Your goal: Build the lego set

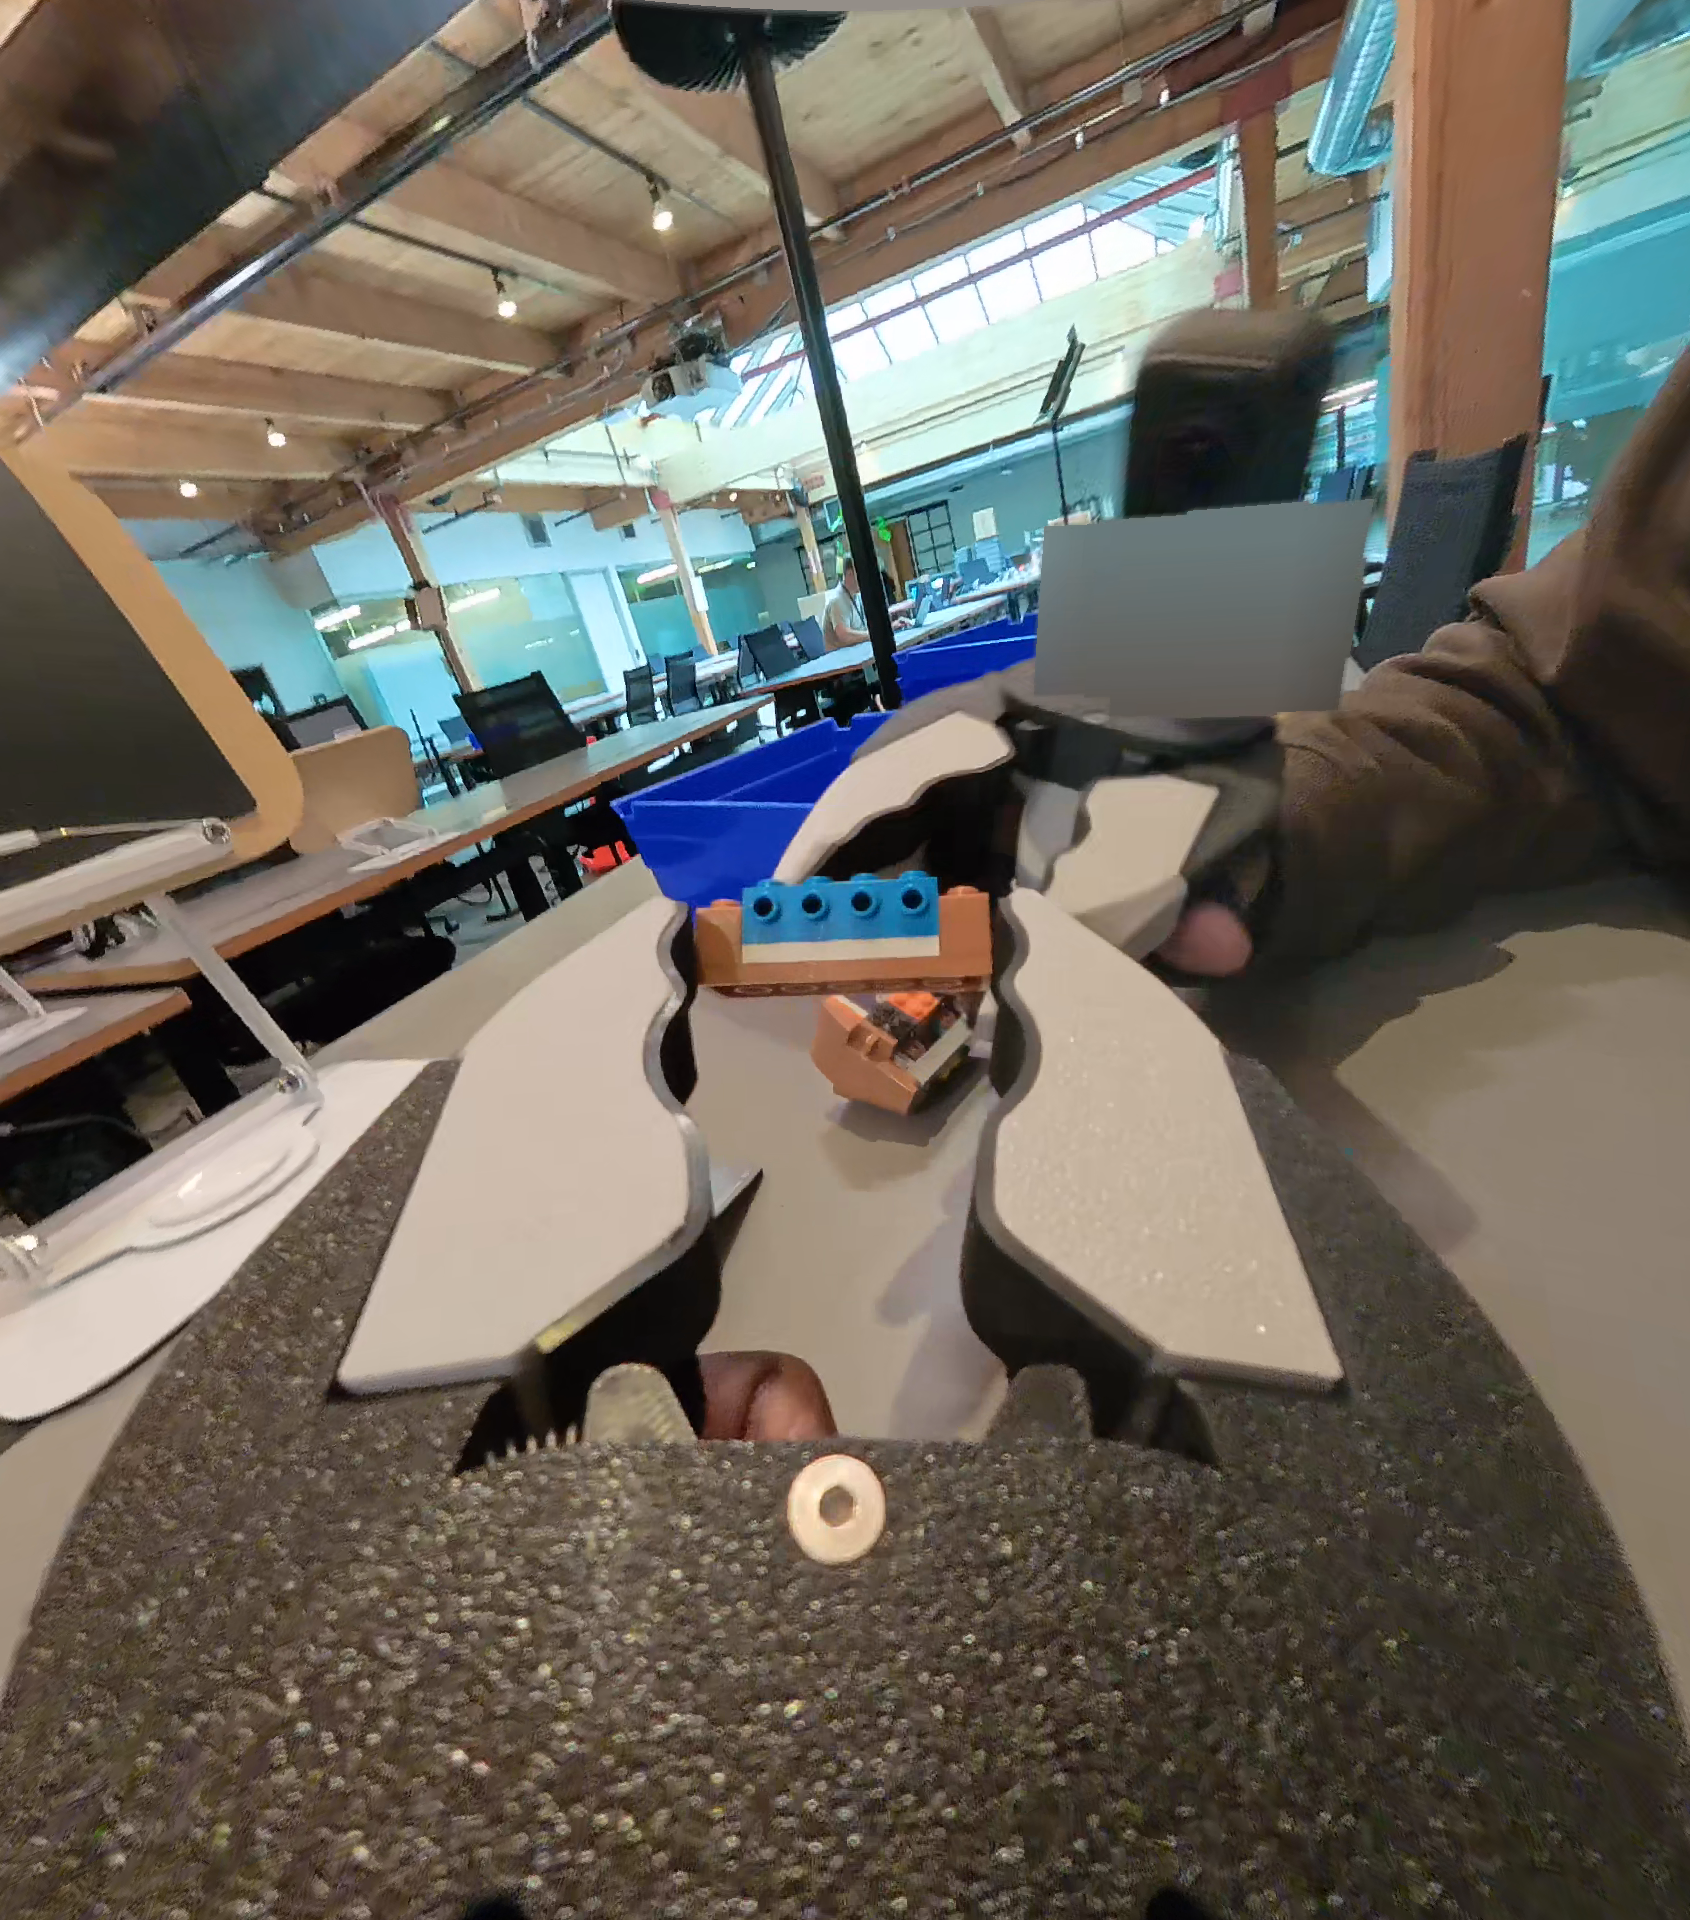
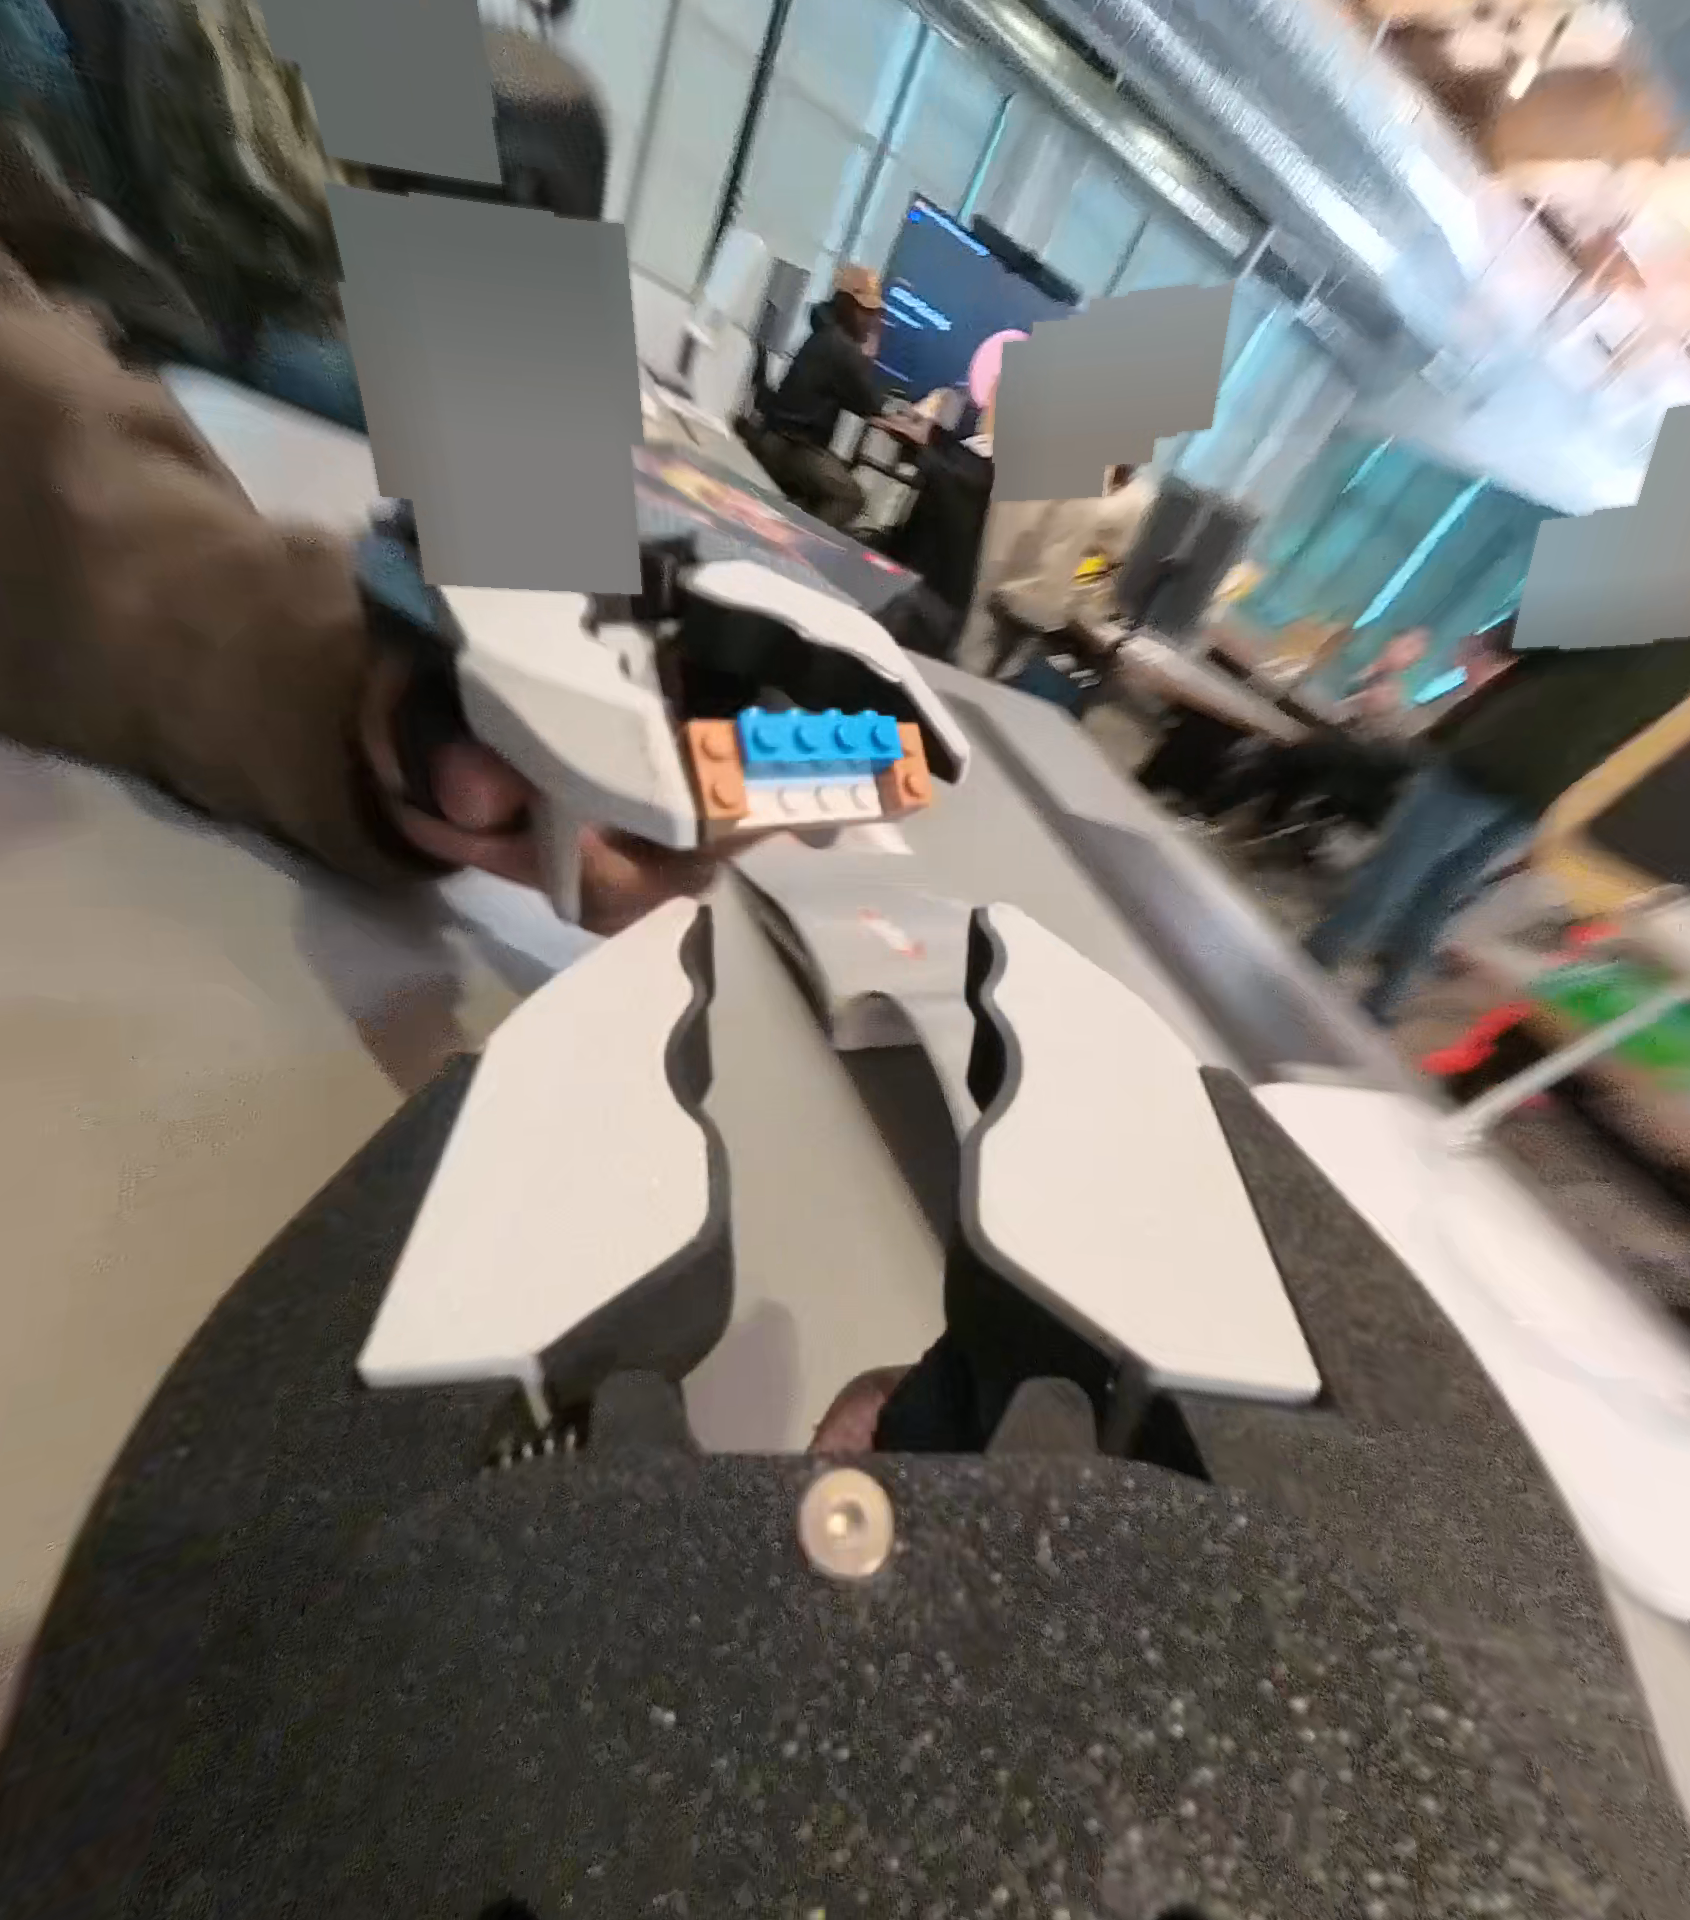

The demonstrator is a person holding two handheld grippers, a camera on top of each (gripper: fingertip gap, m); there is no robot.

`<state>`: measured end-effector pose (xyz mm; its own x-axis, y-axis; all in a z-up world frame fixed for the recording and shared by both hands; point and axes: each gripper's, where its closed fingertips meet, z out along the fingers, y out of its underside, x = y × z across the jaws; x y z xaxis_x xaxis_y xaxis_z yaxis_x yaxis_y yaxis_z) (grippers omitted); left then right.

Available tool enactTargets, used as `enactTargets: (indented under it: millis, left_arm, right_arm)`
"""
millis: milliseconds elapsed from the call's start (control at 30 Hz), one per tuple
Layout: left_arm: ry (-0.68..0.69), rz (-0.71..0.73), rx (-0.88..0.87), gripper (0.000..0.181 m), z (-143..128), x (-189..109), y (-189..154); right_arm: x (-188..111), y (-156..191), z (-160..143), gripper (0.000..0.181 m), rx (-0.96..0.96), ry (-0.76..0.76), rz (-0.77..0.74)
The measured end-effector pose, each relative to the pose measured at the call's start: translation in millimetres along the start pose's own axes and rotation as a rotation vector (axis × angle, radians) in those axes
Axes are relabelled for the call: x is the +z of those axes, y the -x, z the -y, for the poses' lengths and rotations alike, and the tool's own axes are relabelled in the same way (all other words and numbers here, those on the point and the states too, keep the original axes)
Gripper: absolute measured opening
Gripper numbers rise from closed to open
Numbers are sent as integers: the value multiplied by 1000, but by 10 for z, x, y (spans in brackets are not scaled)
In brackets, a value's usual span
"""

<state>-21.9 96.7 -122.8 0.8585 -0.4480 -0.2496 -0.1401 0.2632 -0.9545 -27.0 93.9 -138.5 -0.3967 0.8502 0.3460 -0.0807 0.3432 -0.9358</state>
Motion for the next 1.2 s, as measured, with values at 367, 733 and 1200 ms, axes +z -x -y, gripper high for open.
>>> enactTargets:
  millis: [367,733,1200]
  left_arm:
    - [-116,-65,121,55,155,-35,-211]
    - [-119,-101,148,55,125,-21,-296]
    - [21,-93,242,56,-91,21,-267]
  right_arm:
    - [-36,145,308,42,970,-122,456]
    - [61,277,305,28,1168,-109,519]
    - [74,240,138,21,1079,-25,398]
